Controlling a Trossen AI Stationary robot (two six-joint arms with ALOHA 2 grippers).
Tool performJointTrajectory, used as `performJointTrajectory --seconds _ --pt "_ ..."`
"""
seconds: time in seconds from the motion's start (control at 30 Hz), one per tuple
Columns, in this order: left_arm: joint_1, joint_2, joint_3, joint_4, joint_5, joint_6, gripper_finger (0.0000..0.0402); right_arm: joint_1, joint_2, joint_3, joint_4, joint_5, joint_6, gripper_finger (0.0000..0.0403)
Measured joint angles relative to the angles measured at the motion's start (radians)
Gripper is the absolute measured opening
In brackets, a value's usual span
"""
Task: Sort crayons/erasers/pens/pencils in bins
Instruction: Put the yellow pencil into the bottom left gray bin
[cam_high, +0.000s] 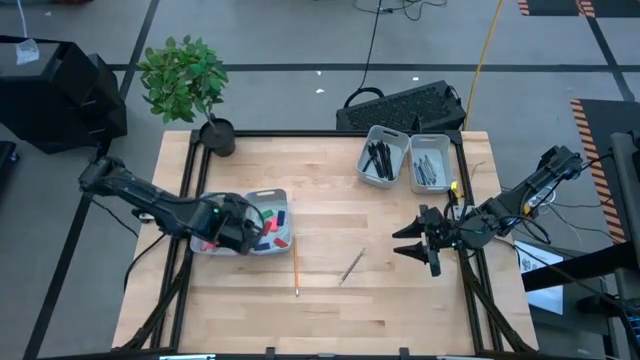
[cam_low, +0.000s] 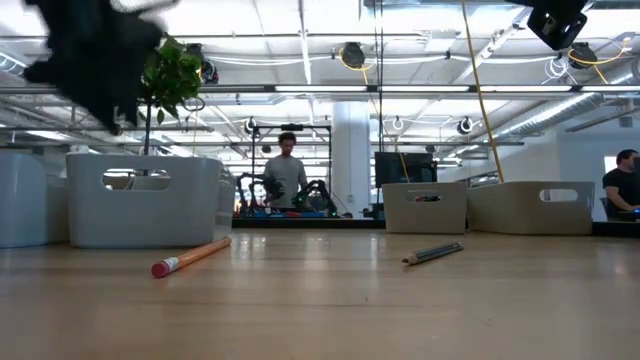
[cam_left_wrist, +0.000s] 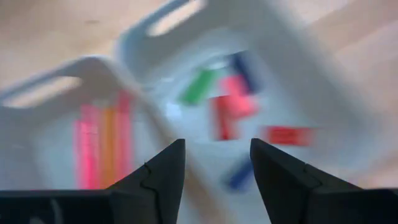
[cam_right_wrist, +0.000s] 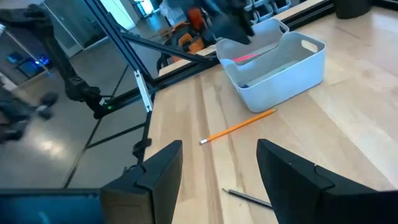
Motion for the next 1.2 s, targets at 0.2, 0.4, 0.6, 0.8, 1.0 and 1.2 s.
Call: performJointTrajectory --seconds 0.2,0.4,0.6,0.8,1.0,1.2 --pt "-0.059 0.042 0.174 0.203 -0.038 -0.021 0.0186 -0.008 -0.001 0.000 -0.025 0.033 0.019 0.0201" --pt "-0.174 0.224 0.322 0.425 -0.005 -0.075 0.0186 -0.008 -0.002 0.000 -0.034 -0.016 0.008 0.0201" --pt "-0.280 0.511 0.538 0.474 0.226 -0.392 0.0186 -0.007 -0.002 0.000 -0.038 -0.054 -0.075 0.0201" --pt "-0.382 0.735 0.803 0.433 0.189 -0.658 0.0186 0.004 -0.002 0.000 -0.032 -0.051 -0.098 0.0201" --pt "-0.458 0.935 1.115 0.251 0.092 -0.757 0.0168 0.063 0.007 0.000 -0.005 -0.051 -0.055 0.0201" --pt "-0.462 1.051 1.204 -0.018 -0.050 -0.807 0.0114 0.124 0.057 0.000 0.052 -0.049 -0.013 0.0201"
